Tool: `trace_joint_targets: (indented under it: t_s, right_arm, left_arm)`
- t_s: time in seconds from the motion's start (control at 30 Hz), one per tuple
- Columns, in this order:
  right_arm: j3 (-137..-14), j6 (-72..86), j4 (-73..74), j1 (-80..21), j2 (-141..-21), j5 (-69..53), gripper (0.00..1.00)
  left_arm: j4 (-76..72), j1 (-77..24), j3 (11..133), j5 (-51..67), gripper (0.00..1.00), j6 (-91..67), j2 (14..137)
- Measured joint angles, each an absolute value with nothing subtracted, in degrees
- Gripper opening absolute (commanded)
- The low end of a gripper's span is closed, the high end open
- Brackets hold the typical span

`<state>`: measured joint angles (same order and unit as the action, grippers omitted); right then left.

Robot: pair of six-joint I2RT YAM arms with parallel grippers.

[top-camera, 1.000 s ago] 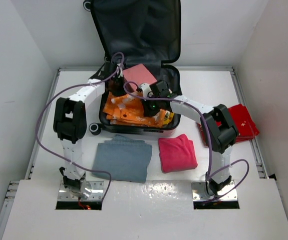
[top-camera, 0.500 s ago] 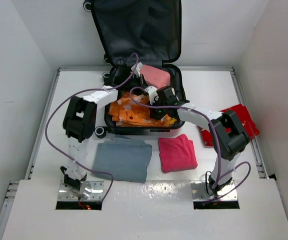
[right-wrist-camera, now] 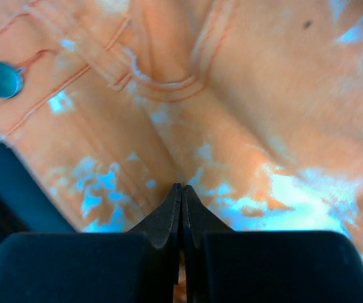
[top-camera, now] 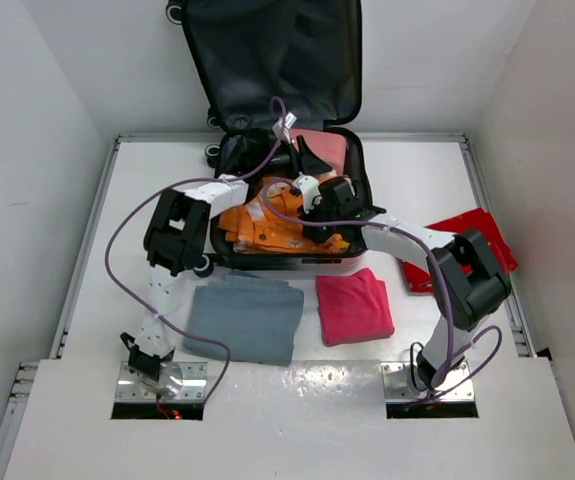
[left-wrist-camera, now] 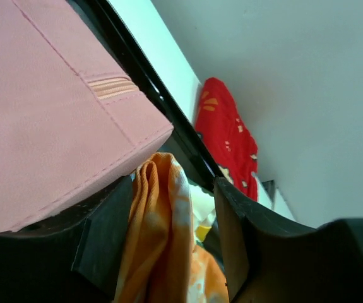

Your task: Pack the luggage

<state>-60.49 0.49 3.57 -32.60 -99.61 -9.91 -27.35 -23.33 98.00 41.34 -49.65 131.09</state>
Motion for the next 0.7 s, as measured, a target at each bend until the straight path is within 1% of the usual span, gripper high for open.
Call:
trace_joint_targets:
  t_s: [0.03,0.1,0.23,0.37,0.43,0.47,0.6,0.67,0.7]
  right_arm:
    - [-60.3,0.5,3.7,-32.4,-99.2,-10.4,0.02]
    - [-59.6,0.9,3.9,-31.6,-98.0,-12.0,0.05]
    - [-57.6,2.3,4.0,-29.4,-94.3,-15.4,0.05]
    - [-57.8,4.9,3.3,-27.9,-92.6,-16.7,0.05]
    - [-59.0,6.8,3.1,-27.7,-93.2,-16.8,0.05]
    - [-60.2,7.8,2.8,-27.7,-94.0,-16.8,0.05]
    - [-66.8,12.5,0.0,-27.8,-100.1,-16.4,0.04]
    - [-70.5,14.7,-1.0,-27.8,-104.0,-15.2,0.03]
    - [-72.3,15.7,-1.2,-27.8,-106.0,-14.2,0.03]
  left_arm:
    - [-26.4,-23.2,98.5,41.4,0.60,-48.6,131.0]
    - [-24.5,-22.7,99.3,41.0,0.62,-46.6,130.1]
    - [-20.3,-20.3,101.3,38.0,0.64,-42.9,126.3]
    - [-15.3,-15.2,104.2,33.7,0.64,-38.5,119.9]
    - [-11.9,-12.4,104.8,32.2,0.59,-35.0,115.8]
    - [-9.5,-10.9,104.9,31.8,0.53,-32.4,113.6]
    - [-0.7,-7.8,103.5,31.6,0.47,-22.2,105.7]
    - [2.5,-8.0,99.0,31.9,0.47,-18.3,101.5]
    - [4.2,-8.4,96.3,32.0,0.43,-16.5,99.6]
